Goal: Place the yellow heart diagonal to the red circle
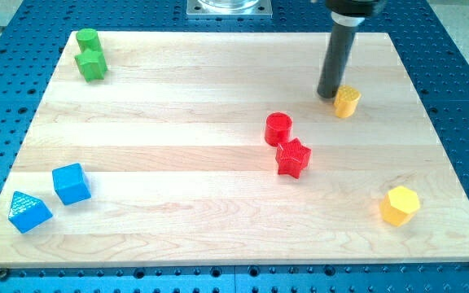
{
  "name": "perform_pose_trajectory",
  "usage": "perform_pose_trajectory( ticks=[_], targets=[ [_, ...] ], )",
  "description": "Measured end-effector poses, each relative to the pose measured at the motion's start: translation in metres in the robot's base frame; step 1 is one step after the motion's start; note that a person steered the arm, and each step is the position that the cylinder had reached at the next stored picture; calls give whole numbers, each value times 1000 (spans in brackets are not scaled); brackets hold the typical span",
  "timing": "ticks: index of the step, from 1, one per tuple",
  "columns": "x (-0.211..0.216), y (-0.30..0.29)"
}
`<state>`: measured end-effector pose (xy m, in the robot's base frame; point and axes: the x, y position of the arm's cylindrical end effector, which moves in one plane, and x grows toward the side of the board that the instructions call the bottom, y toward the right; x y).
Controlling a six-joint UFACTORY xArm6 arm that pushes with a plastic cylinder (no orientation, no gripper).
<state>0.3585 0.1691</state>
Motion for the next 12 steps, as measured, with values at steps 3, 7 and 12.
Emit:
perform_pose_trajectory(
  ticks=[3, 7, 12],
  targets=[
    [66, 16],
    [128, 44],
    [157, -7]
  ],
)
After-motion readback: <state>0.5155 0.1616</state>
